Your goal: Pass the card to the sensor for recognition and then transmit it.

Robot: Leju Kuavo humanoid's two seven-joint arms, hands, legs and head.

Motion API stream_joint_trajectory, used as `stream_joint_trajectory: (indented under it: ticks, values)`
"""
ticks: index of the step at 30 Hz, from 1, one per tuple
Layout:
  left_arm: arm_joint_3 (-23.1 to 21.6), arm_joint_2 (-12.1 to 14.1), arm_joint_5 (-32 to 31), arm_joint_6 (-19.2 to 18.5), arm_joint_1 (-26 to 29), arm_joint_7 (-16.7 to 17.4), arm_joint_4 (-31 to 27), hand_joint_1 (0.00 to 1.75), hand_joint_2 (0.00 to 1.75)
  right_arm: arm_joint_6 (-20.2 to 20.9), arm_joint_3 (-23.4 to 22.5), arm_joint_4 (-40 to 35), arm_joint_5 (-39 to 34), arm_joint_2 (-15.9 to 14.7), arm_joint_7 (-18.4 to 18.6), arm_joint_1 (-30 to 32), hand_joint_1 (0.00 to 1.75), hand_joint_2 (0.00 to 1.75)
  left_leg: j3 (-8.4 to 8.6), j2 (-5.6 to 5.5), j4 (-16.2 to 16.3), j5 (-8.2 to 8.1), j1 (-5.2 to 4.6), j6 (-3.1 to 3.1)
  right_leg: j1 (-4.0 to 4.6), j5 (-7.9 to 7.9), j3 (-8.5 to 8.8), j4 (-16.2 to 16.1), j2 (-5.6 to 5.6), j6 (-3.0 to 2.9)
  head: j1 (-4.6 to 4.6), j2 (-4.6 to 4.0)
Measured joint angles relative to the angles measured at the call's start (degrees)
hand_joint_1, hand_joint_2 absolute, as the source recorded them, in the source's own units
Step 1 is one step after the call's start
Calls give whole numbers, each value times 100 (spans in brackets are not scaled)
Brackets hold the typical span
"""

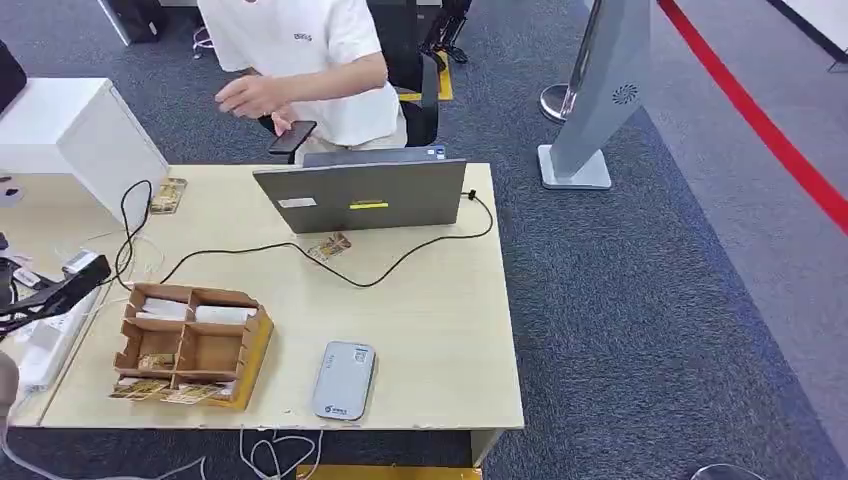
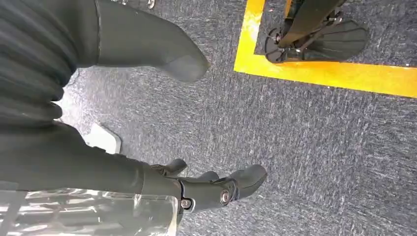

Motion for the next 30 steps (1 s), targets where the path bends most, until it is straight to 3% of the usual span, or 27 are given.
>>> stream_joint_trajectory:
  ticks: [3, 6, 10, 15, 21, 25, 30]
  values:
    - [-43, -122, -2, 117, 210, -119, -299, 175, 175, -20, 0, 0, -17, 24, 31, 2, 0, 175, 1, 2, 1, 0, -1, 0, -1, 0, -4, -1, 1, 0, -4, 0]
    - [-366, -436, -271, 337, 547, -267, -978, 175, 175, -61, 0, 0, -53, 42, 39, 8, 0, 175, 0, -6, 3, 0, -4, 0, -3, 0, 1, -5, -10, 0, -2, 0]
    - [-1462, -854, -516, 555, 846, -136, -1911, 175, 175, -103, 0, 0, -59, 85, -9, 4, 0, 175, -8, -7, 10, -2, -4, 2, -3, 2, 0, -8, -9, 4, 2, 0]
    - [-2715, -1036, -522, 610, 811, 212, -2461, 175, 175, -153, -2, 0, -26, 120, -26, 8, 0, 175, -10, -4, 10, -2, -4, 3, -2, 7, -6, -8, -8, 10, -2, 0]
    - [-3585, -1437, -522, 475, 666, 287, -2452, 175, 175, -158, -2, 0, 32, 127, -17, 8, 0, 175, -11, -6, 9, 1, -3, 5, -2, 7, -5, -6, -8, 10, 0, 0]
    - [-3718, -1751, -522, 487, 592, 249, -2025, 175, 175, -142, -2, 0, 61, 127, -26, 5, 0, 175, -10, -3, 10, 1, -4, 5, -3, 10, -3, -6, -6, 14, -4, 0]
    - [-3724, -1911, -520, 573, 647, 271, -1552, 175, 175, -136, -2, 0, 74, 127, 2, 7, 0, 175, -11, -5, 9, 1, -4, 5, -2, 10, -4, -6, -7, 14, -4, 0]
